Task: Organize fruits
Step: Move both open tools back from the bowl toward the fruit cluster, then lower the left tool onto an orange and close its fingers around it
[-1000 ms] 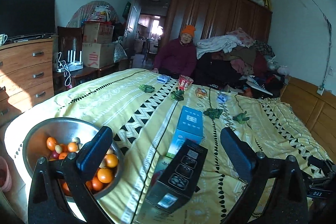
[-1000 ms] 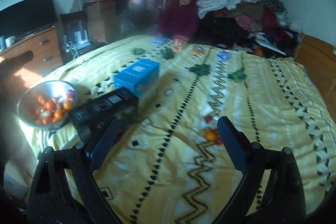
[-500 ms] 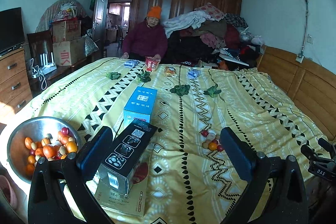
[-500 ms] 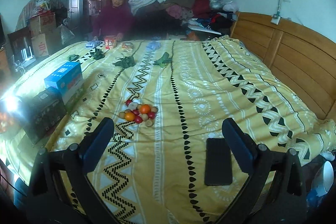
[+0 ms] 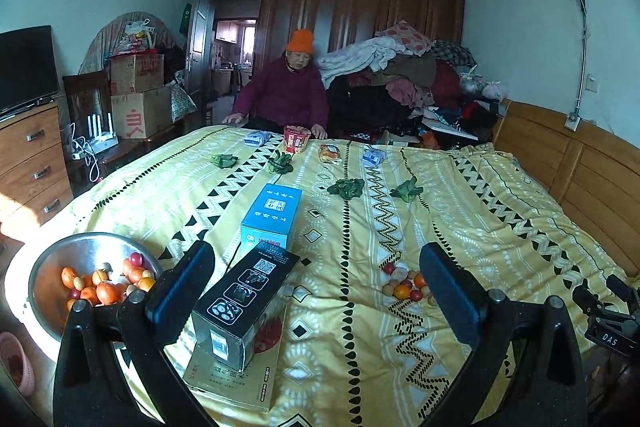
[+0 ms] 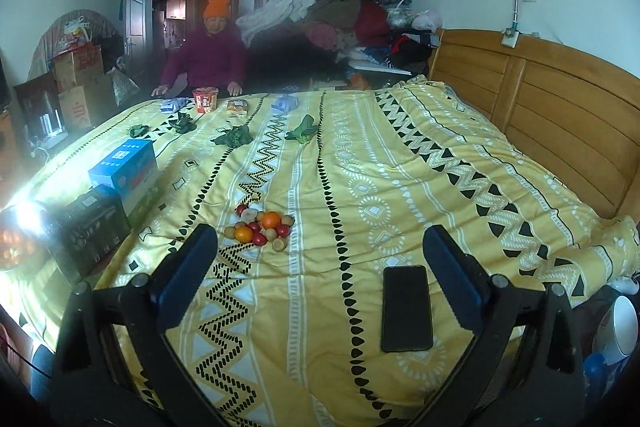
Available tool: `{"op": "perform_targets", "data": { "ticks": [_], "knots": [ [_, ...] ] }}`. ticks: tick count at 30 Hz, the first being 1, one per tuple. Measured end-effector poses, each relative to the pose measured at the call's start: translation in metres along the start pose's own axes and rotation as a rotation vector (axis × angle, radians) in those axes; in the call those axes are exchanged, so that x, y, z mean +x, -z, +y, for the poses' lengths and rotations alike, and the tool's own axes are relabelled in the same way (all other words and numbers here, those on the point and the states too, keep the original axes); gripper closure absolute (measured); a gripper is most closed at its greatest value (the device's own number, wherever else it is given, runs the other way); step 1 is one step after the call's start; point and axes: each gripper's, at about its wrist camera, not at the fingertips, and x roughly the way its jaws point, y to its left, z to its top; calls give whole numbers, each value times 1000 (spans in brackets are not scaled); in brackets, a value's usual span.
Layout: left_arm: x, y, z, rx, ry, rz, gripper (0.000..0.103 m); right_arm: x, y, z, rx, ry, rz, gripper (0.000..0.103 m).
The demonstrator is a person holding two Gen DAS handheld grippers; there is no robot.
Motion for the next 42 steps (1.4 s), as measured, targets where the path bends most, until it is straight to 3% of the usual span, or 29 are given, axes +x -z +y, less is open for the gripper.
{"op": "perform_targets", "data": {
  "ticks": [17, 25, 31, 33, 34, 37, 42],
  "knots": [
    [17, 21, 17, -56, 49, 70, 0, -3, -2, 20, -65, 14, 38, 0],
    [54, 38, -2, -17, 107, 139, 0, 28, 13, 19, -38, -82, 100, 0],
    [135, 65, -55, 75, 204, 244, 0, 78, 31, 9, -5, -147, 196, 2],
    [179, 80, -73, 91, 237, 310, 2, 93, 37, 4, 11, -167, 225, 10],
    [206, 89, -81, 87, 252, 363, 7, 104, 41, -1, 27, -185, 252, 14],
    [277, 115, -98, 16, 331, 531, 45, 130, 50, -13, 82, -238, 319, 28],
    [362, 155, -128, -77, 384, 694, 56, 167, 61, -27, 117, -231, 383, 30]
  ]
}}
